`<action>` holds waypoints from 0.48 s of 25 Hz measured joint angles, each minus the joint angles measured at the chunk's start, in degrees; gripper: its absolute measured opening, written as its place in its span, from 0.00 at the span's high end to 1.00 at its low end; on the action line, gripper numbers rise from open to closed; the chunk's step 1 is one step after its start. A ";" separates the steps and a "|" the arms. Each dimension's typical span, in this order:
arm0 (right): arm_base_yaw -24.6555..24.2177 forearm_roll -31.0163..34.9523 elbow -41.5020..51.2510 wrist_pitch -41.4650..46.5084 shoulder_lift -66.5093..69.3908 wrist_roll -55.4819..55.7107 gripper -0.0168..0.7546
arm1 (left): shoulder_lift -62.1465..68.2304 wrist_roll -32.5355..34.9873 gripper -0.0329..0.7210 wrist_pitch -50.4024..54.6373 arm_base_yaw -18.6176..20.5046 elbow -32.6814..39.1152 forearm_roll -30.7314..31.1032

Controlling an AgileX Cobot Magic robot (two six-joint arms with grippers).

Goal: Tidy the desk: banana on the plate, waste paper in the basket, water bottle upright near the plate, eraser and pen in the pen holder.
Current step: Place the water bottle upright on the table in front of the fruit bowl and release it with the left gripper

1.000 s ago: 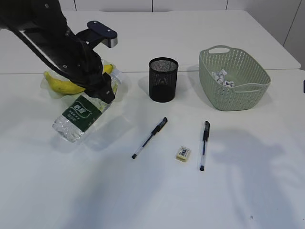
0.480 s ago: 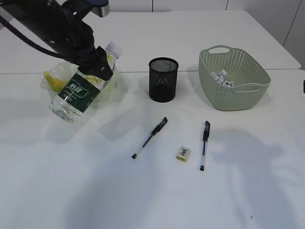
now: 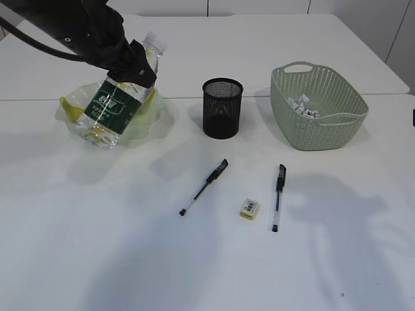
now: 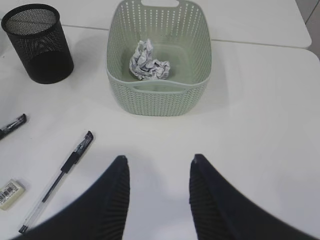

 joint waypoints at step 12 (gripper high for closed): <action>0.00 0.00 0.00 0.00 0.00 0.00 0.59 | -3.42 0.00 0.47 -6.45 0.00 0.11 -0.87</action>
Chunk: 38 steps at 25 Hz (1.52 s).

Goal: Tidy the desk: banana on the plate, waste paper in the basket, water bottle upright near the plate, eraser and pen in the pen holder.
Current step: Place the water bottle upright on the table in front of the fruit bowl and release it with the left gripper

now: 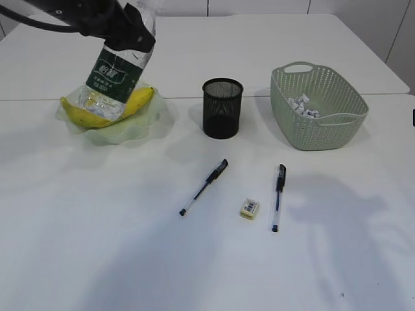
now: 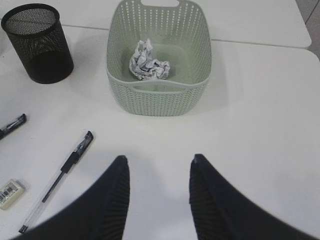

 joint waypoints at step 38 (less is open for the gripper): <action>0.00 0.00 0.00 -0.32 0.00 0.00 0.59 | -16.17 0.00 0.47 -36.18 0.00 26.63 -10.54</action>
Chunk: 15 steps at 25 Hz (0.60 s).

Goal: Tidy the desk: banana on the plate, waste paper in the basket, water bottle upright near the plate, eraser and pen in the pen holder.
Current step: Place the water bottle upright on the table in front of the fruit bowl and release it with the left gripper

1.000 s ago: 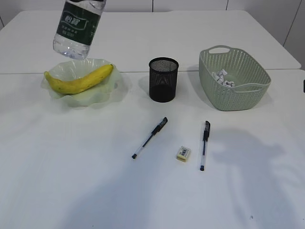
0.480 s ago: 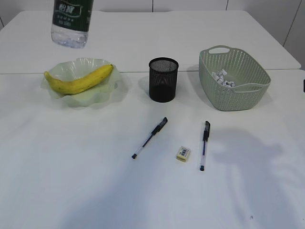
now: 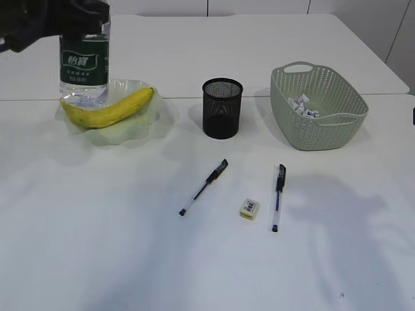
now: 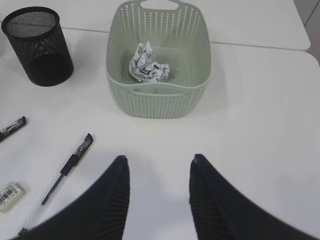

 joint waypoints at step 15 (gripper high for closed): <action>0.00 0.00 0.00 0.00 0.00 0.00 0.59 | -1.67 -1.38 0.47 -24.67 0.00 17.67 -3.93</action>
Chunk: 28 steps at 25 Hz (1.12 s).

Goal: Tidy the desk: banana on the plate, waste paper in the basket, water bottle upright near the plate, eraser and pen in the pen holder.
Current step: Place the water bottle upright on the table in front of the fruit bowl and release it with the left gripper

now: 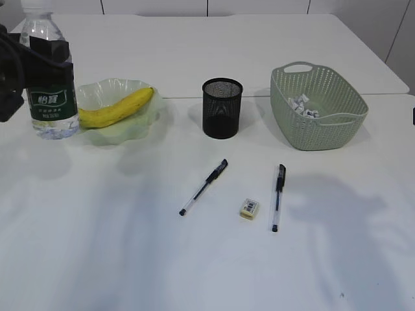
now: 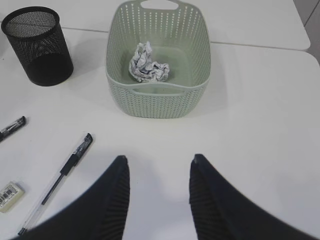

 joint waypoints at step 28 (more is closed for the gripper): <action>0.00 0.00 0.00 0.21 0.00 0.00 0.59 | 7.37 -13.09 0.47 -31.72 0.00 17.09 10.25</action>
